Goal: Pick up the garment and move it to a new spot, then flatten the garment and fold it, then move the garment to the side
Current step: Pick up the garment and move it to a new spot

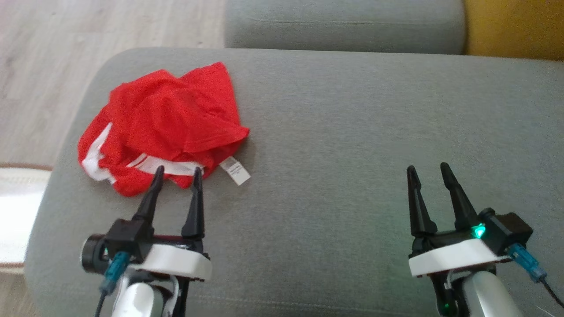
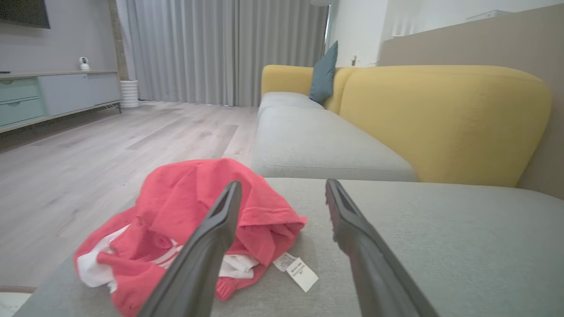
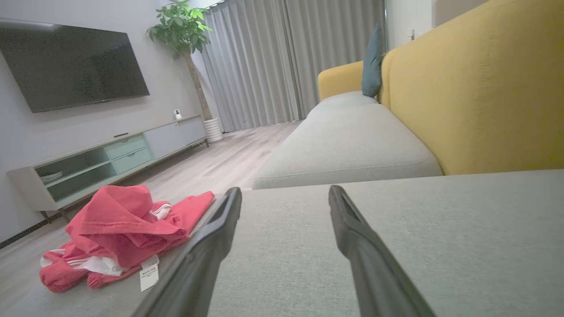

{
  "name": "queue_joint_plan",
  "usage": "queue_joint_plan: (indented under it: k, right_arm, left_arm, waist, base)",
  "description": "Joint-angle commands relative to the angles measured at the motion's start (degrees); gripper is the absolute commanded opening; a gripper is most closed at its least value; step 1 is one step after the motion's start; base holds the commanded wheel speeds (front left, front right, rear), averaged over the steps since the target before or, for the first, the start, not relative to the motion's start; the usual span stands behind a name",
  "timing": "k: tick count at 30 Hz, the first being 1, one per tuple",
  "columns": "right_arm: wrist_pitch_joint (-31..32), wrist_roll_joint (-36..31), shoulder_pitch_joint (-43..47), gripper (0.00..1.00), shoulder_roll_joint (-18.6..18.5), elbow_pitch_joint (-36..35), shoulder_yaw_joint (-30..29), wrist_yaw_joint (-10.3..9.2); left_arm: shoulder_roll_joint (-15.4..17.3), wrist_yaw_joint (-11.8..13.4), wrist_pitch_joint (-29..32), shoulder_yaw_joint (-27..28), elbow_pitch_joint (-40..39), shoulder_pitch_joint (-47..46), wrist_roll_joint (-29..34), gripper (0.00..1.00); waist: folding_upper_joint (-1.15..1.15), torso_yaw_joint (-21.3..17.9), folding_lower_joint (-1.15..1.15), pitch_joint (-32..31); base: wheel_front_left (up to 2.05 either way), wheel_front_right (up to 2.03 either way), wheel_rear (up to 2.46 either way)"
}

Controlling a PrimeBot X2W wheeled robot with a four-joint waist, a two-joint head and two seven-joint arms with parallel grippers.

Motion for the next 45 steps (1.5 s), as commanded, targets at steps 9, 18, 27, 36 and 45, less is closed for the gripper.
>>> queue_joint_plan:
  k: [9,18,27,36,45]
  right_arm:
    - [-0.62,0.46,-0.3,1.0,-0.39,-1.24,3.41,0.24]
    - [-0.62,1.66,0.31,1.0,-0.39,-0.92,5.15,0.24]
    - [-0.62,2.2,0.96,1.0,-0.39,-0.69,5.91,0.24]
    - [-0.62,1.94,0.94,1.0,-0.39,-0.66,5.62,0.24]
    - [-0.62,-0.79,-2.31,1.0,-0.39,-2.46,0.76,0.24]
  left_arm:
    - [-0.08,0.01,-0.52,4.18,-2.02,-0.82,0.42,1.0]
    - [-0.08,-0.38,-0.52,5.24,-1.97,0.49,0.53,1.0]
    - [-0.08,-0.56,-0.52,6.17,-1.7,1.35,1.01,1.0]
    - [-0.08,-0.11,-0.52,8.3,-1.7,0.81,1.53,1.0]
    - [1.25,-2.78,-0.52,13.56,0.35,-5.4,-0.49,1.0]
  waist:
    - [0.0,7.83,0.0,-0.71]
    - [0.0,13.61,0.0,-2.06]
    - [0.0,15.19,0.0,-2.62]
    - [0.0,13.41,0.0,-1.39]
    - [0.0,9.53,0.0,5.58]
  base:
    - [0.0,0.0,0.0]
    - [0.0,0.0,0.0]
    - [0.0,0.0,0.0]
    - [0.0,0.0,0.0]
    - [0.0,0.0,0.0]
